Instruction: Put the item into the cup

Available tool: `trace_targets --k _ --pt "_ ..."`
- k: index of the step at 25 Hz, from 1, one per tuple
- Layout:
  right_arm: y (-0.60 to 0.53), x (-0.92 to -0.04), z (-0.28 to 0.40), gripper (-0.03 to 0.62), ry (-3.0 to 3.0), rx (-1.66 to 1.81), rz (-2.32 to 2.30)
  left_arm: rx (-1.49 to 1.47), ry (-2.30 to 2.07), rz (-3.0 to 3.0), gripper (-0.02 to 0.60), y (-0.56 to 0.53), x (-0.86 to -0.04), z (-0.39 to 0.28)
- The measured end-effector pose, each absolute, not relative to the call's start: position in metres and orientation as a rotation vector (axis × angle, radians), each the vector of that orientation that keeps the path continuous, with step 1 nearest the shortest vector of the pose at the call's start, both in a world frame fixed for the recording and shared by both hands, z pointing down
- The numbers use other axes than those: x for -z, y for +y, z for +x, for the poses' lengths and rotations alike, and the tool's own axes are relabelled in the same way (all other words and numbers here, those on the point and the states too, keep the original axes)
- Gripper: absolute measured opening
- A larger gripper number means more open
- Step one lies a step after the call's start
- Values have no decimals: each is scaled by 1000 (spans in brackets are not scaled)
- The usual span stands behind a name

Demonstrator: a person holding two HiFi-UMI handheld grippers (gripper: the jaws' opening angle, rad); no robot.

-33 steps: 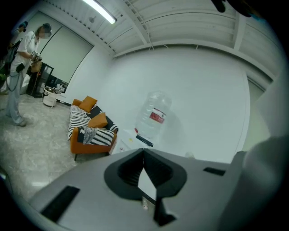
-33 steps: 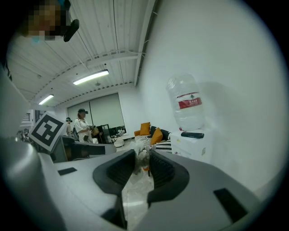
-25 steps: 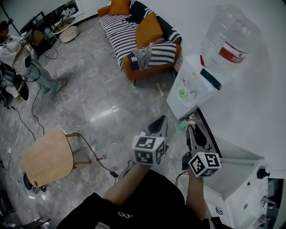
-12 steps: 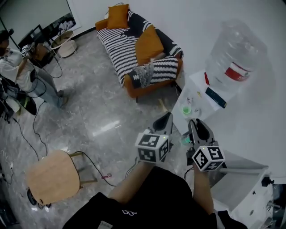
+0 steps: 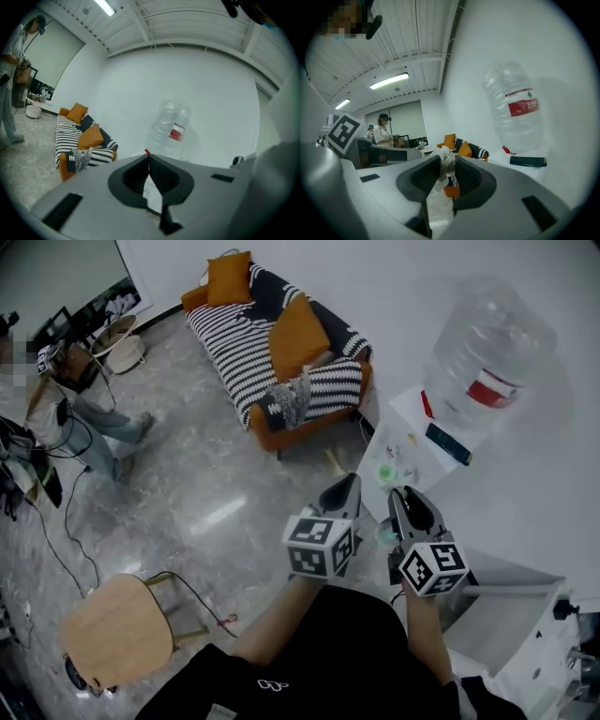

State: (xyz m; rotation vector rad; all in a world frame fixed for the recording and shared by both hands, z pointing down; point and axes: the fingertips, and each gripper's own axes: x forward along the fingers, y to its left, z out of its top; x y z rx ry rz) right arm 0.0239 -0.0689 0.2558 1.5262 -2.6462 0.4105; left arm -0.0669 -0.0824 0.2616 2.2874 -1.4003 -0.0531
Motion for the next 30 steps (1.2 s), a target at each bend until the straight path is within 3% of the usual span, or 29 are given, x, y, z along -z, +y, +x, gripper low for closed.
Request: trace_targets --k 30 --pt "-51 -296 54 106 -2422 -367 1600 -37 -1163 2229 14 -56 -315 -24"
